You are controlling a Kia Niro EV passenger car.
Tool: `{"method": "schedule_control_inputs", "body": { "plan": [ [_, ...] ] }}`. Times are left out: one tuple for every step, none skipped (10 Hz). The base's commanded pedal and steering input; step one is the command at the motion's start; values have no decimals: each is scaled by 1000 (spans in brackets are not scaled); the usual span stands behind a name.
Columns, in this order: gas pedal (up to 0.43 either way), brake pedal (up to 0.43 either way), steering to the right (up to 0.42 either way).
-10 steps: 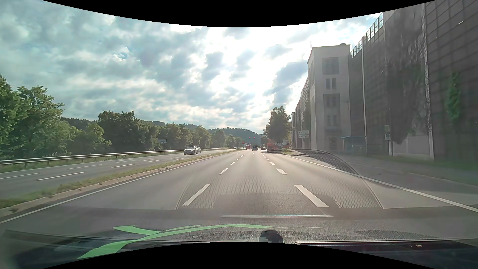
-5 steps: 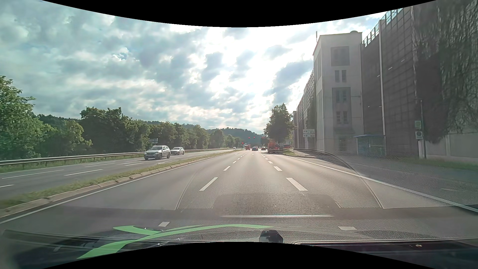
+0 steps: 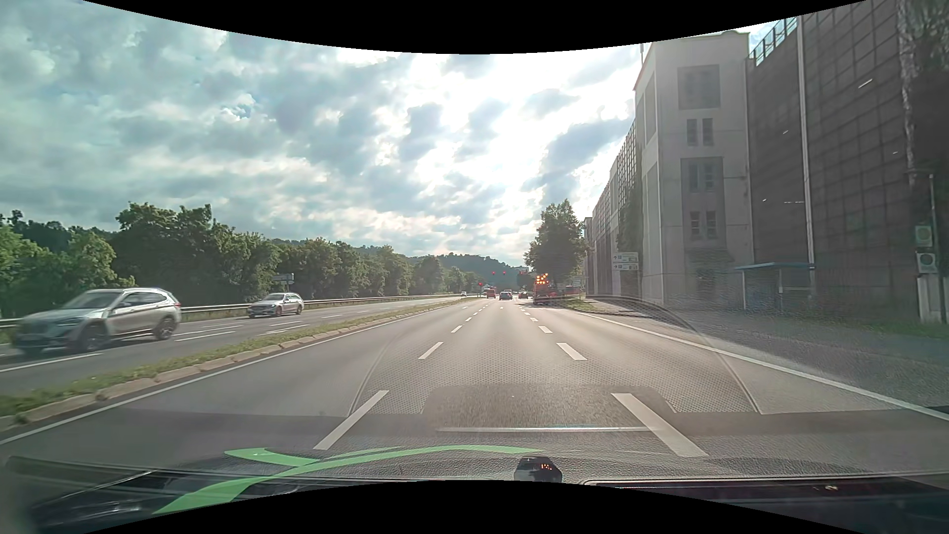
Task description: Follow the waypoints while adhering to traffic rules and regulations
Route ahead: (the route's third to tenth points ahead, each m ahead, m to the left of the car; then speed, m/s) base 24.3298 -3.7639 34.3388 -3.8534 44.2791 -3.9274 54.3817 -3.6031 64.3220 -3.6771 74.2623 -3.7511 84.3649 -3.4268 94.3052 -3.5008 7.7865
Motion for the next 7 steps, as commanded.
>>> {"method": "schedule_control_inputs", "body": {
  "plan": [
    [59,0,1],
    [59,0,1],
    [59,0,1],
    [59,0,1],
    [59,0,1],
    [47,0,1],
    [47,0,1]
  ]
}}
